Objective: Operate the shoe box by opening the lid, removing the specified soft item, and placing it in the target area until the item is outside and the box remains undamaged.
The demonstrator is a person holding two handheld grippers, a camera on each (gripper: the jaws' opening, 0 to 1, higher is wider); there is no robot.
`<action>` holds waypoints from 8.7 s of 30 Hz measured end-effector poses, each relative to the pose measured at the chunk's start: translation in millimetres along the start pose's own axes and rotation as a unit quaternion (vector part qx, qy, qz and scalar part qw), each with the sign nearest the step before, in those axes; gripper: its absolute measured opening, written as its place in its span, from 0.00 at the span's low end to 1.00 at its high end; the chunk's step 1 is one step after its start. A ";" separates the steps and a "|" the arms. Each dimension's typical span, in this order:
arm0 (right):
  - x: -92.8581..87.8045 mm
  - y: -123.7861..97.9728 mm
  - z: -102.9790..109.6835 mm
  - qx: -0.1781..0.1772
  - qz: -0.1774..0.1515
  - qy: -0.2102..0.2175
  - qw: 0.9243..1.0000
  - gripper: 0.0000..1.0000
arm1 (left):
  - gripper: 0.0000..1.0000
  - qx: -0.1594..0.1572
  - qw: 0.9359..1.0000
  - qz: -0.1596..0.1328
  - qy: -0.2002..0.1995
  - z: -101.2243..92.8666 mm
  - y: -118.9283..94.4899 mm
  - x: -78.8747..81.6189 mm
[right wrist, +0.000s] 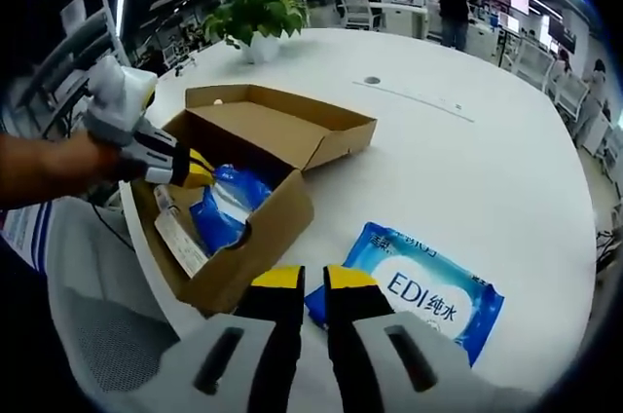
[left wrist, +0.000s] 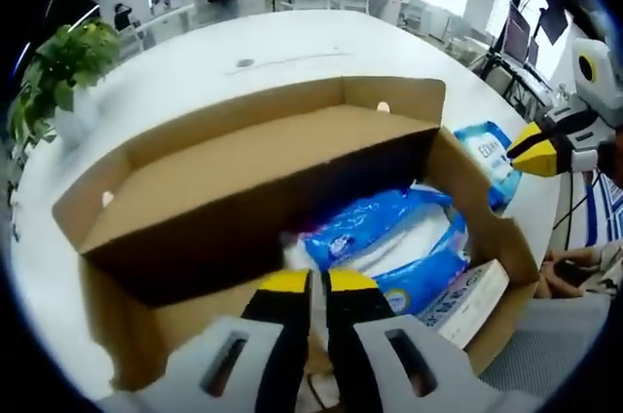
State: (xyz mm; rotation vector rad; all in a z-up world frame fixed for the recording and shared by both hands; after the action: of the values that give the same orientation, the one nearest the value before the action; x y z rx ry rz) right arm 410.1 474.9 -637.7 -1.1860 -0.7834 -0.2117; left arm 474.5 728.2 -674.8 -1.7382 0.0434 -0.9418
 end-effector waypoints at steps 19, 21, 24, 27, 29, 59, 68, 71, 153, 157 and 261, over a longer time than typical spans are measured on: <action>21.6 10.1 25.5 0.018 -0.011 -0.020 1.000 0.07 | 0.02 0.015 1.000 0.000 -0.025 23.5 -13.5 -17.7; 24.4 11.9 29.2 0.021 -0.010 -0.023 0.999 0.07 | 0.02 0.015 0.999 0.000 -0.029 26.6 -14.1 -19.3; 28.3 13.7 34.1 0.024 -0.011 -0.027 0.999 0.07 | 0.03 0.016 0.999 -0.001 -0.032 29.6 -15.9 -20.9; 35.4 17.6 40.7 0.028 -0.014 -0.032 0.999 0.07 | 0.03 0.017 0.999 -0.002 -0.035 34.1 -18.3 -23.7; 39.3 20.6 44.5 0.032 -0.016 -0.034 0.999 0.07 | 0.03 0.018 0.999 -0.002 -0.038 37.0 -19.9 -25.3; 49.9 94.6 83.3 0.063 0.035 -0.055 0.996 0.10 | 0.04 -0.003 0.999 -0.009 -0.047 48.4 -20.3 -32.2; 46.9 104.7 83.6 0.055 0.050 -0.060 0.995 0.10 | 0.04 -0.007 0.999 -0.013 -0.050 49.8 -19.5 -33.4; 46.3 106.7 82.9 0.053 0.055 -0.061 0.995 0.10 | 0.04 -0.008 0.999 -0.015 -0.051 50.9 -20.0 -34.0; 68.8 -5.8 56.7 0.030 -0.017 0.001 0.999 0.00 | 0.00 -0.055 0.993 -0.106 -0.011 -10.1 -106.1 32.8; 67.0 -14.2 48.0 0.022 -0.022 0.005 1.000 0.00 | 0.00 -0.061 0.992 -0.108 -0.002 -19.9 -103.9 40.2; -90.0 -126.0 -177.6 -0.099 -0.009 0.149 0.984 0.00 | 0.00 -0.212 0.966 -0.030 0.144 -262.6 45.8 134.7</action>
State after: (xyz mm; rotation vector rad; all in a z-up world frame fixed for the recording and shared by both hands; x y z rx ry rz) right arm 354.8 246.0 -628.6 -1.2975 -0.5181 -0.4799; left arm 426.5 439.4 -615.7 -1.9818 0.4099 -1.2946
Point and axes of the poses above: the point that each gripper's makers call its tool centre point, and the gripper's own axes: y roughly forward along the fingers, z roughly to its left, x roughly out of its top, the point moved 10 cm from there along -y, roughly backward along the fingers
